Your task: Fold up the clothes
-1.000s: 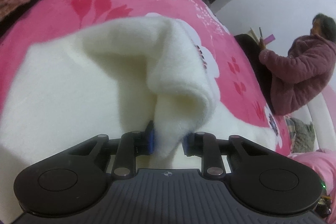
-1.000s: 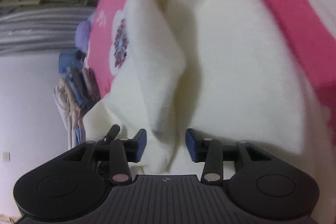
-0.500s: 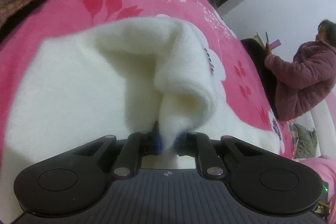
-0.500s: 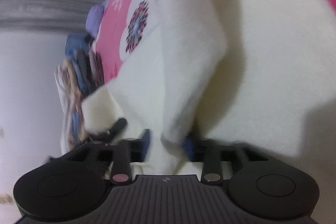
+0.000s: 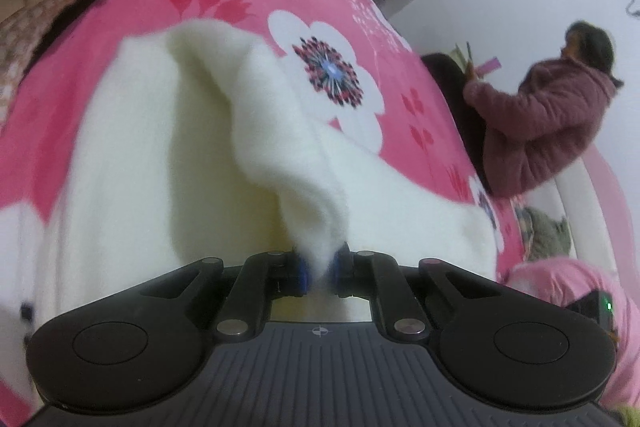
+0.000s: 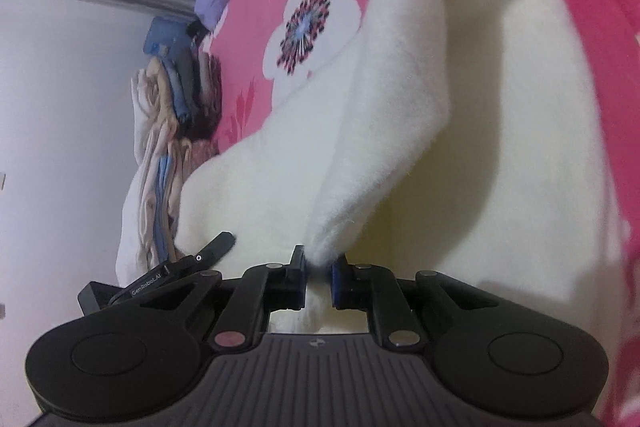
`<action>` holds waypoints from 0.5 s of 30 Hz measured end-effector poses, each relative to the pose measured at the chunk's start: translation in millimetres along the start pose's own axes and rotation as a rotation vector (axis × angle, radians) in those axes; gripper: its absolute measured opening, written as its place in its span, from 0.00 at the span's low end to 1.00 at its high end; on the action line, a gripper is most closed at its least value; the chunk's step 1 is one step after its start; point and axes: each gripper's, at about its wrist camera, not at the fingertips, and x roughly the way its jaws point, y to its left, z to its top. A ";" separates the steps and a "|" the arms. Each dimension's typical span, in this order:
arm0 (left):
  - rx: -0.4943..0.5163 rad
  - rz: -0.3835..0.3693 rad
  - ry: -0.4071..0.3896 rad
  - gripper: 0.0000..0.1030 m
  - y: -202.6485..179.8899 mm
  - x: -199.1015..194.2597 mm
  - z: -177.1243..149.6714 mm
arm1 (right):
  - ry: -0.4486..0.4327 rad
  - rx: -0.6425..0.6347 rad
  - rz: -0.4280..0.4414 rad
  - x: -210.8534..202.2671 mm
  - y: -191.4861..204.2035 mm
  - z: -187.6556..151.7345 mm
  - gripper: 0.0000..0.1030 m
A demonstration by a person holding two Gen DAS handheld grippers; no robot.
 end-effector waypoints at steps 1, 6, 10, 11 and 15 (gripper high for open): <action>0.007 -0.002 0.007 0.09 -0.4 -4.4 -3.7 | 0.015 -0.007 -0.006 -2.7 1.1 -4.2 0.12; 0.041 -0.007 0.049 0.09 1.7 -24.0 -21.7 | 0.074 -0.039 -0.020 -14.1 5.2 -27.8 0.12; 0.078 0.013 0.088 0.09 5.5 -35.5 -38.3 | 0.133 -0.062 -0.046 -11.7 7.9 -46.0 0.12; 0.095 0.020 0.097 0.09 5.6 -38.1 -43.2 | 0.148 -0.072 -0.056 -10.1 8.9 -50.7 0.12; 0.160 0.032 0.118 0.09 3.5 -42.9 -59.6 | 0.189 -0.110 -0.098 -5.6 10.9 -65.5 0.12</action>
